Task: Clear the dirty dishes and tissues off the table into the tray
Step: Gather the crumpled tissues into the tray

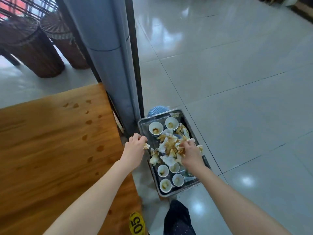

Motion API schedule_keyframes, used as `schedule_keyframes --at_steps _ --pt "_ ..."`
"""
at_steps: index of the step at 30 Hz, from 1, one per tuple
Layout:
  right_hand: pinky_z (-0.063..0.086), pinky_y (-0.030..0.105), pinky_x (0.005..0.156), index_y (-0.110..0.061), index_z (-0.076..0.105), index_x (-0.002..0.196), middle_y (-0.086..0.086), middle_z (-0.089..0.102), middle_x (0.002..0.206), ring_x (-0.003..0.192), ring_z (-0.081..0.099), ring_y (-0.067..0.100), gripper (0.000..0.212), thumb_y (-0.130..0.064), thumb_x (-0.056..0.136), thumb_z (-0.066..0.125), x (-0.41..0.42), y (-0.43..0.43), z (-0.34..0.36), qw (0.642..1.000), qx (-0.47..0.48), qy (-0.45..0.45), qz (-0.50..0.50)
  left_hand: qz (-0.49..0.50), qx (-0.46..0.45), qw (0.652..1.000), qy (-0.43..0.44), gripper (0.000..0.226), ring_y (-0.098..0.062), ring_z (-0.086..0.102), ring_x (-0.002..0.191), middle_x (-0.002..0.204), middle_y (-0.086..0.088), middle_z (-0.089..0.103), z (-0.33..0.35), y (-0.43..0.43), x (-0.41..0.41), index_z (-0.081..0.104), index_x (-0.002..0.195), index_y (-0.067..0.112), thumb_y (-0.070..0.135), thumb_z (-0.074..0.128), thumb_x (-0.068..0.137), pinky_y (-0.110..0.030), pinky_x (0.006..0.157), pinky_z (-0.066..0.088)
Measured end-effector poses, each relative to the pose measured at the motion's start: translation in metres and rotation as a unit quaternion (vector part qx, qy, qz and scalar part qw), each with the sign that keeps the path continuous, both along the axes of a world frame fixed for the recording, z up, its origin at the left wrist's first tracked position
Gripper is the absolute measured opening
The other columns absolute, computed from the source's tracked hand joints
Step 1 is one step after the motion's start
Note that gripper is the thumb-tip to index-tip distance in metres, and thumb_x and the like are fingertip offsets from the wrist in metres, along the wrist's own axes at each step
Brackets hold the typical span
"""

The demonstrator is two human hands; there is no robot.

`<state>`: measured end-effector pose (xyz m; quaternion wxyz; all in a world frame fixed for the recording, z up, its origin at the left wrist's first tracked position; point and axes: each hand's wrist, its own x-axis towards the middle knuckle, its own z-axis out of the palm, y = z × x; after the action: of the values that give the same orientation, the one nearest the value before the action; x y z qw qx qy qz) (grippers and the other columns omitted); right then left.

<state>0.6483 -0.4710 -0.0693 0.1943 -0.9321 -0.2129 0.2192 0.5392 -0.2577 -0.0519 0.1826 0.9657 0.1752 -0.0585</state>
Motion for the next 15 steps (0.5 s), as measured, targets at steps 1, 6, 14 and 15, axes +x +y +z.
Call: schedule_keyframes --at_steps 1,6,14,15 --pt "0.047 0.028 0.089 -0.018 0.052 0.121 0.000 0.040 0.124 0.114 0.046 0.020 0.054 0.008 0.074 0.061 0.009 -0.003 -0.004 1.000 -0.005 0.013 0.017 0.013 -0.004 1.000 0.002 0.042 -0.021 0.046 0.110 0.128 -0.005 0.044 -0.001 -0.006 0.007 0.048 0.129 0.020 0.007 0.058 0.091 -0.033 0.092 0.046" --pt "0.043 0.027 0.085 -0.028 0.046 0.134 0.003 0.040 0.134 0.120 0.043 0.021 0.064 -0.002 0.079 0.067 0.049 -0.014 -0.018 0.995 -0.035 0.037 0.085 0.067 -0.014 0.998 0.006 0.040 -0.021 0.046 0.110 0.127 -0.006 0.044 -0.005 -0.032 0.040 0.047 0.130 0.018 0.006 0.053 0.092 -0.031 0.090 0.042" --pt "0.045 0.033 0.096 -0.023 0.048 0.134 0.002 0.044 0.132 0.118 0.047 0.021 0.060 -0.008 0.079 0.069 0.102 -0.039 -0.022 0.993 -0.020 0.055 0.100 0.085 -0.040 0.994 0.047 0.040 -0.025 0.045 0.112 0.128 -0.007 0.043 -0.015 -0.076 0.087 0.045 0.132 0.015 0.011 0.053 0.093 -0.036 0.092 0.041" --pt "0.045 0.032 0.096 -0.022 0.048 0.135 0.002 0.044 0.131 0.117 0.047 0.020 0.060 -0.009 0.080 0.069 0.106 -0.044 -0.023 0.993 -0.018 0.052 0.103 0.081 -0.045 0.994 0.050 0.042 -0.026 0.045 0.113 0.129 -0.007 0.042 -0.016 -0.080 0.094 0.044 0.134 0.016 0.010 0.052 0.093 -0.036 0.093 0.041"
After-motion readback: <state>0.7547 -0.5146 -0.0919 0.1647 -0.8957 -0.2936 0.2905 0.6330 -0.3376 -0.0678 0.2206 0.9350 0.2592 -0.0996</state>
